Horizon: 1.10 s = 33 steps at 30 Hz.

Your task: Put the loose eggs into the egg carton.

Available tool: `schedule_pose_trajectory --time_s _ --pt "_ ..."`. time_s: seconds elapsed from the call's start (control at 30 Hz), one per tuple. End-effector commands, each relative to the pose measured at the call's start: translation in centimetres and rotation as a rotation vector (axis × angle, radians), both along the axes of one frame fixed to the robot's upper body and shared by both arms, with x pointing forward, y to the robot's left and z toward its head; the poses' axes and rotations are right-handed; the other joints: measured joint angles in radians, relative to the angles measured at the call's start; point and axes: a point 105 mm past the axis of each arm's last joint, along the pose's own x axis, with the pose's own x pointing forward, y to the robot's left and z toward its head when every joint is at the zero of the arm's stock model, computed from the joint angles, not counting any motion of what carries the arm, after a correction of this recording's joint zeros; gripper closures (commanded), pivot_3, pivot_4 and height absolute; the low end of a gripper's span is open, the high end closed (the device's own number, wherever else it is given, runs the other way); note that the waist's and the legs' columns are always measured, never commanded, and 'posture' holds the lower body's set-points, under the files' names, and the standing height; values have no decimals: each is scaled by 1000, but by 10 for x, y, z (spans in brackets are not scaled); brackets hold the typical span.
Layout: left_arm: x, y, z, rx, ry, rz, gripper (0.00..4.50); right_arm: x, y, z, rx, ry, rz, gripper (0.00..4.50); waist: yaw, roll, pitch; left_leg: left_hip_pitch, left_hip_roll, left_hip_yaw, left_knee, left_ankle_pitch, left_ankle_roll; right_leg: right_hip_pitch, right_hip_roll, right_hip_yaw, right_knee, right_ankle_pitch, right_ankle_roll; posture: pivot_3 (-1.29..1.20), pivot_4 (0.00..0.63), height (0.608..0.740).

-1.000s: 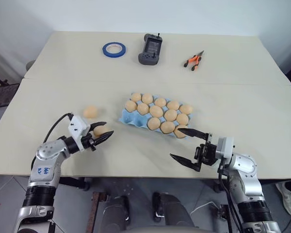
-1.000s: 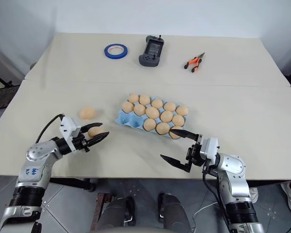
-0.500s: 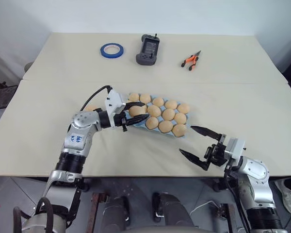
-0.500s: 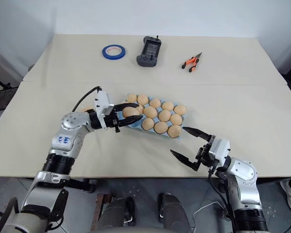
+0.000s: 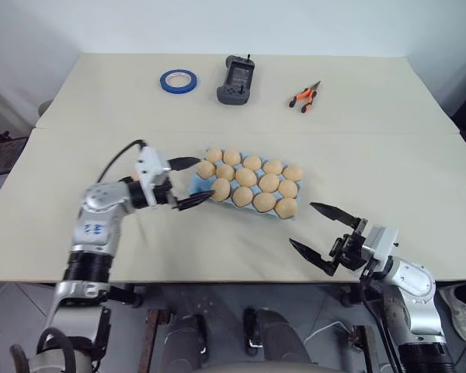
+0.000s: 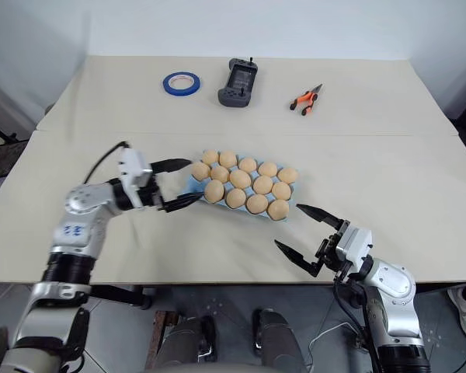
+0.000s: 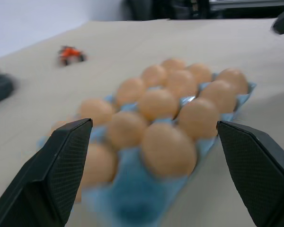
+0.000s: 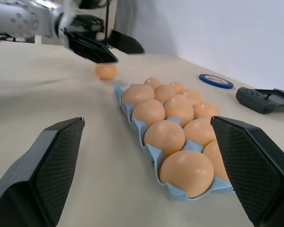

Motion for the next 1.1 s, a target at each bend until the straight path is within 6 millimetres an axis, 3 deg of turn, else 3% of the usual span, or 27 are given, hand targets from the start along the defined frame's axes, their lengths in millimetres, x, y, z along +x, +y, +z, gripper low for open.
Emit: schedule_pose_trajectory --time_s 0.03,0.1,0.27,0.53,0.63,0.83,1.1 --pt "-20 52 12 -22 -91 176 23 6 3 7 1 -42 39 0 -5 0 0 0 0 0 0 0 0 0 0 0 0 0 0 0 150 740" --pt "-35 77 6 -6 -100 280 23 10 6 8 4 -50 58 0 -17 0 0 1 0 2 -1 -1 0 0 -1 2 0 0 0 0 150 740" --pt "-69 96 -18 -41 -12 399 23 14 12 7 -2 -64 107 0 0 0 0 0 0 -1 -2 -1 -1 -1 -3 0 -2 -1 -2 0 150 740" --pt "-81 109 -36 -78 6 585 23 18 19 6 2 -67 159 0 3 0 0 -1 -1 1 -8 -1 0 2 -3 1 -17 -2 -11 0 150 740" --pt "-72 107 -41 -133 53 623 23 16 24 7 1 -68 194 0 1 0 0 -1 -1 2 -9 -2 1 2 -3 1 -18 2 -4 0 150 740" --pt "-16 92 -32 -94 42 616 23 17 26 10 -3 -68 212 0 16 0 0 -1 -1 0 -10 -1 -1 0 -2 -2 -12 3 -2 0 150 740" --pt "26 85 -41 -54 117 624 23 15 29 9 3 -65 215 0 0 0 0 -1 0 2 -10 -1 0 -1 -1 0 -11 4 0 0 150 740"
